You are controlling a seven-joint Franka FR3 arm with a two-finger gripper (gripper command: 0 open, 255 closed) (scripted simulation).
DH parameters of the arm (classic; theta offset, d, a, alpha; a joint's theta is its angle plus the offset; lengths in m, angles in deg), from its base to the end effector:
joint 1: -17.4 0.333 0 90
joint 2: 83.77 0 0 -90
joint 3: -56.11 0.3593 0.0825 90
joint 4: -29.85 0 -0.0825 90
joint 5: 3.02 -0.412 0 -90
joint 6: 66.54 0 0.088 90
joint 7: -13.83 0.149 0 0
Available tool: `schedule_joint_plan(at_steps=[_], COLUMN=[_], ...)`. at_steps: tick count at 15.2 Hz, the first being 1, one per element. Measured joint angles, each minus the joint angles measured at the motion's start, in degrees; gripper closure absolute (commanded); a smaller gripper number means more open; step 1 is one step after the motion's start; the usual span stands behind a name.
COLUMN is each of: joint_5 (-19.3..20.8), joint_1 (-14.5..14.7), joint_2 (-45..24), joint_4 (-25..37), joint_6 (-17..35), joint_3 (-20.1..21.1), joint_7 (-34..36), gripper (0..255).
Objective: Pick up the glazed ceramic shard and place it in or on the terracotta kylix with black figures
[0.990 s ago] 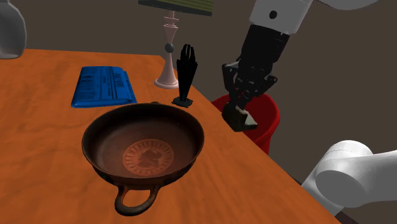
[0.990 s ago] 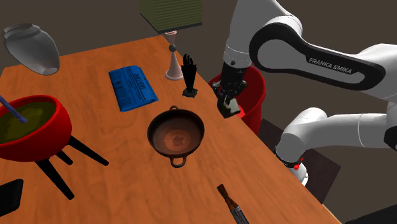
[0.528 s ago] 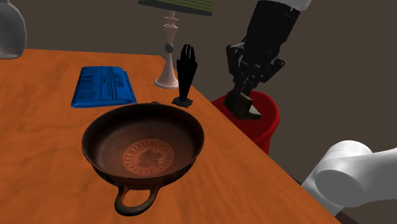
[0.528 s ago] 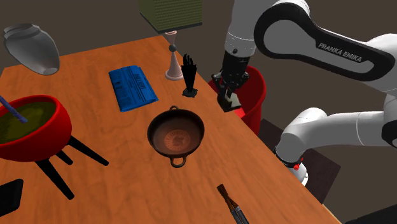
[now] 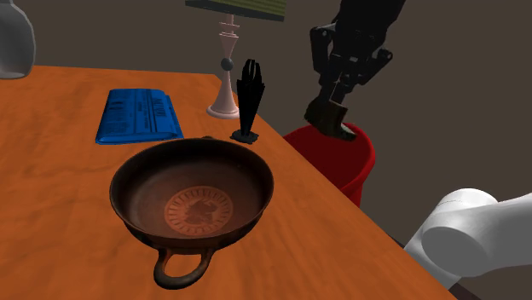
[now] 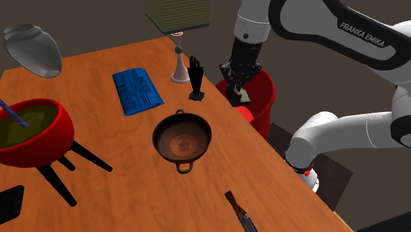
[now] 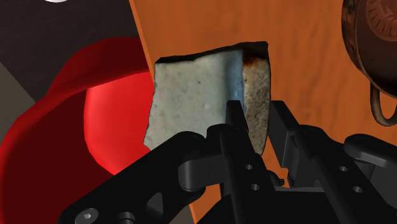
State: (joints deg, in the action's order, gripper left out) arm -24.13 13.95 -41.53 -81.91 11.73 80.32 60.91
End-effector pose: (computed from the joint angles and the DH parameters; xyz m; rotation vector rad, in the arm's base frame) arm 0.2475 0.2407 0.7070 -2.9502 0.6799 -0.0580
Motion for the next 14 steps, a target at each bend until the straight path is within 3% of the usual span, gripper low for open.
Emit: schedule_joint_plan(at_steps=[7,14], joint_5=[0.6,0.4], joint_1=[-0.7,-3.0], joint_2=[-3.5,-13.2], joint_4=[7.9,19.2], joint_6=[-4.1,-2.9], joint_3=[0.4,11.6], joint_7=[1.9,11.9], gripper=[255,255])
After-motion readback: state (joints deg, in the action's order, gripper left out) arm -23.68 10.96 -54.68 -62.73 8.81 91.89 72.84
